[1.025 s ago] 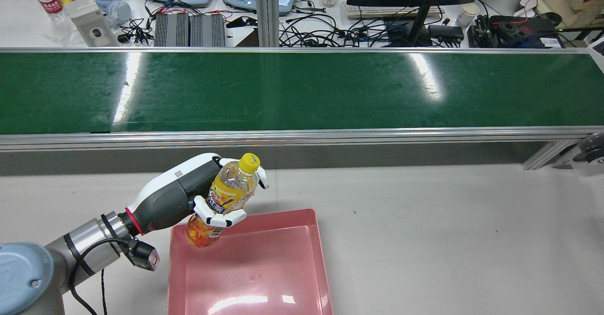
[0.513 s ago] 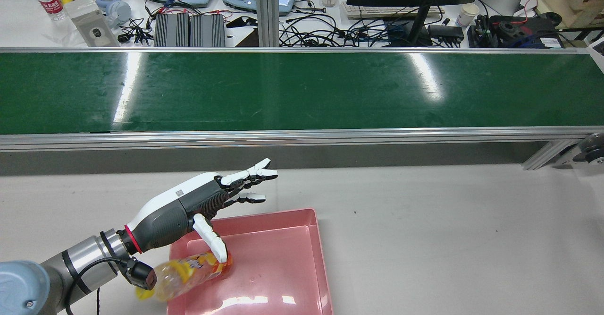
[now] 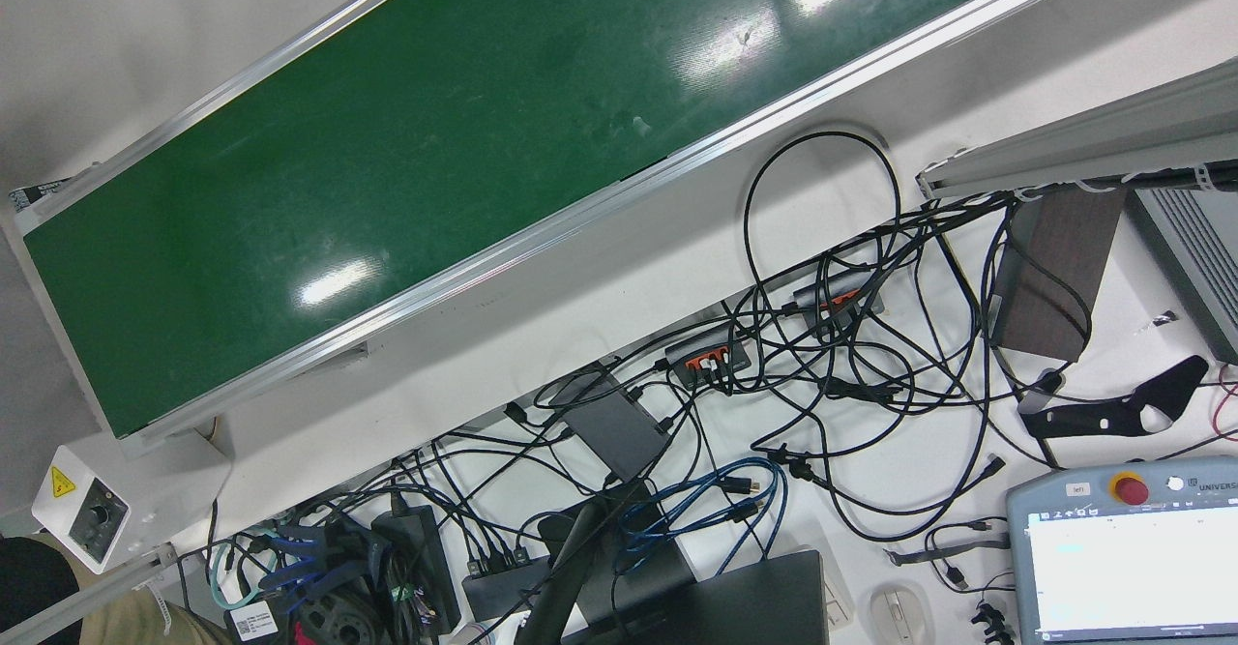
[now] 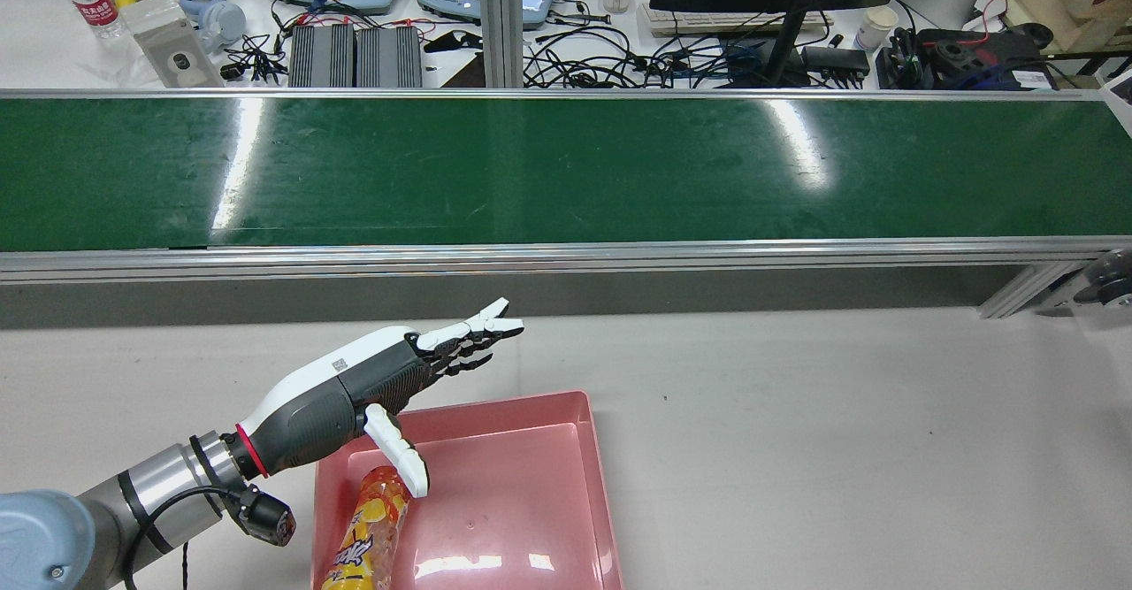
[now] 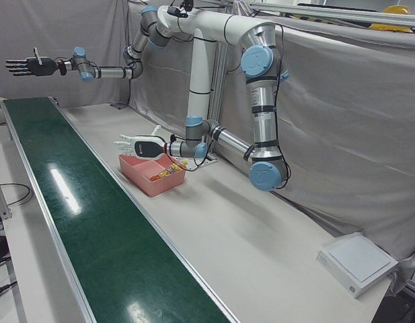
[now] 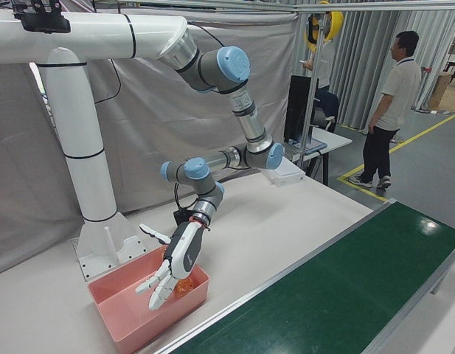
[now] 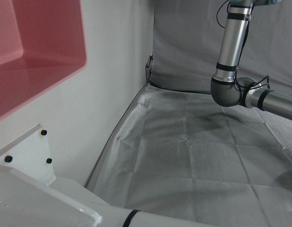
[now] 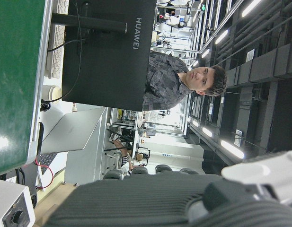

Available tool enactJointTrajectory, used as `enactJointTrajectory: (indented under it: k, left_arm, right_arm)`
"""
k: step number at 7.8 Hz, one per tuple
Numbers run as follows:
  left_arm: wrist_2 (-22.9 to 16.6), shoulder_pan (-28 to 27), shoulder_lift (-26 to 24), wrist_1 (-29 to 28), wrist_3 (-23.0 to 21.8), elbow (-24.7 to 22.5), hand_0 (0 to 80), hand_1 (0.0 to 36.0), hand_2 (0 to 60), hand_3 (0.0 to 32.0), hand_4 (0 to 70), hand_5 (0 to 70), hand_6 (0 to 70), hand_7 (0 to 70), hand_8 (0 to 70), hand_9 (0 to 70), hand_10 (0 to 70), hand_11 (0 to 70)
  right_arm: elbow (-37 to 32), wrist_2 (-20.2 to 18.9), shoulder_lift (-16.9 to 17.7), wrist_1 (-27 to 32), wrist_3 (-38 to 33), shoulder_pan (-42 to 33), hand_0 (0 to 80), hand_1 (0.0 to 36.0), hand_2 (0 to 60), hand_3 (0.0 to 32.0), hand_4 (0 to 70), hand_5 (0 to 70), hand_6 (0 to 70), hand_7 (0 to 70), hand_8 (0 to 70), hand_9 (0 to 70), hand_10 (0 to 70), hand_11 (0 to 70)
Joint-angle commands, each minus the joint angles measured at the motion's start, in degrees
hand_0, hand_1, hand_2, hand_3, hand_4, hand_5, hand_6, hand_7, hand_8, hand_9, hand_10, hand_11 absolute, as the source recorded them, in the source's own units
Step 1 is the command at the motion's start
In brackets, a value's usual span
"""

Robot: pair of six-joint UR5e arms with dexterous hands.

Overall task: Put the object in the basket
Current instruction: 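Open the left hand to release the bottle into the tray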

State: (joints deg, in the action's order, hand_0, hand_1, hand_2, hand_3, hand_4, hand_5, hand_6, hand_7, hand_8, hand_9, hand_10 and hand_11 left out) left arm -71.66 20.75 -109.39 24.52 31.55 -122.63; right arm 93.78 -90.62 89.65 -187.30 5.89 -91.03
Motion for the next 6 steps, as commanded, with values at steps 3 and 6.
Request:
enactJointTrajectory:
  k: [3, 6]
  left_arm:
    - [-0.6, 0.5, 0.0, 1.0, -0.4, -0.1, 56.4, 3.4, 0.0, 0.0, 14.8, 21.3, 4.0, 2.6, 9.0, 10.5, 9.4, 14.9]
    - [-4.2, 3.4, 0.0, 3.3, -2.3, -0.8, 55.2, 2.2, 0.0, 0.0, 14.8, 32.7, 5.7, 4.5, 11.3, 13.6, 11.7, 18.1]
  right_arm:
    - [0.0, 0.0, 0.0, 0.0, 0.0, 0.1, 0.0, 0.0, 0.0, 0.0, 0.0, 0.0, 0.0, 0.0, 0.0, 0.0, 0.0, 0.0]
    - [0.0, 0.0, 0.0, 0.0, 0.0, 0.0, 0.0, 0.0, 0.0, 0.0, 0.0, 0.0, 0.0, 0.0, 0.0, 0.0, 0.0, 0.0]
